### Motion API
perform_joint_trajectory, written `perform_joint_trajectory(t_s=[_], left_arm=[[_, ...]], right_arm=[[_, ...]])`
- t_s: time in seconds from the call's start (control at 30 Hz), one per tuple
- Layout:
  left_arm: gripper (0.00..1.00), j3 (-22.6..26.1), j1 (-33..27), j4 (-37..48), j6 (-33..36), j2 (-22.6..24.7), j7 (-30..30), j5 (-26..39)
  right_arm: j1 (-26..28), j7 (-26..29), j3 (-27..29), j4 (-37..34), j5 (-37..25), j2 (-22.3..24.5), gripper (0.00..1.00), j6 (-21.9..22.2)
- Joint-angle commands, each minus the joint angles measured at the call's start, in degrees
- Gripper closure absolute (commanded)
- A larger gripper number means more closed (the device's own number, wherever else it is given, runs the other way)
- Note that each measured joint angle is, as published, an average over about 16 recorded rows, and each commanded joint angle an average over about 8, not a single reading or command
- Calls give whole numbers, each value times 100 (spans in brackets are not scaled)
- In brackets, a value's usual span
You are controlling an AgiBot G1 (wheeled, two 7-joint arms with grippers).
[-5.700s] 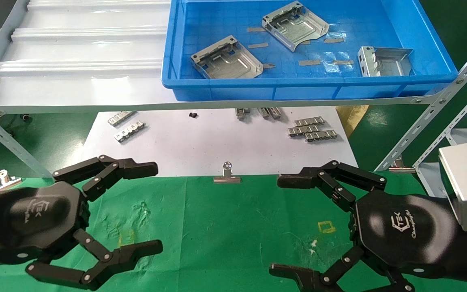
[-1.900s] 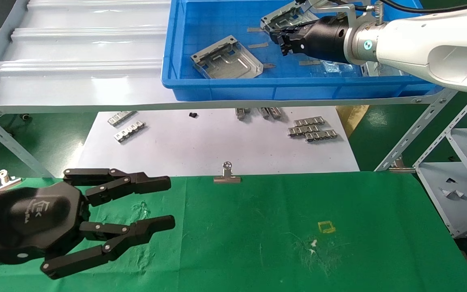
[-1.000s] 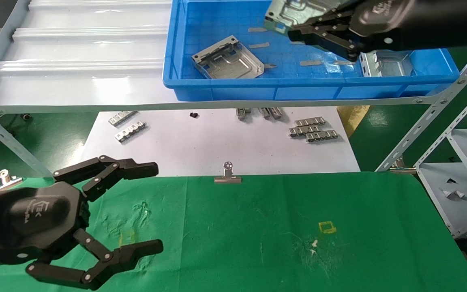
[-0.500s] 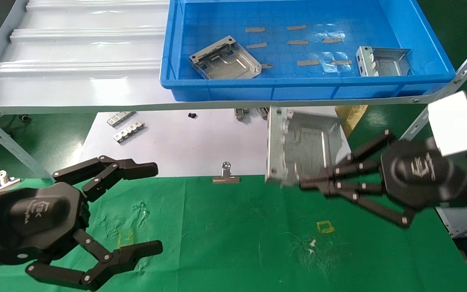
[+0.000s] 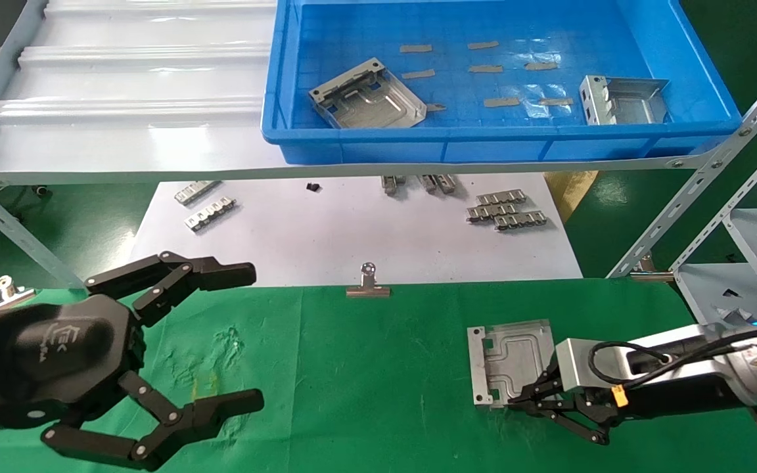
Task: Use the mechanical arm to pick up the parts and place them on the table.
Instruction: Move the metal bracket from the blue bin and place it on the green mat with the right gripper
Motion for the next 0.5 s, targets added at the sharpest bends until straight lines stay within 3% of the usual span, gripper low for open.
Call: perform_joint_trajectory(t_s=[0.03, 0.3, 0.5], left_arm=[[0, 0, 0, 0, 0, 0, 0, 0], [0, 0, 0, 0, 0, 0, 0, 0], [0, 0, 0, 0, 0, 0, 0, 0]], right_arm=[[-35, -315, -91, -396, -236, -259, 100, 173], [339, -1183, -138, -1887, -458, -908, 100, 342], [575, -1495, -169, -2516, -516, -1054, 100, 110]])
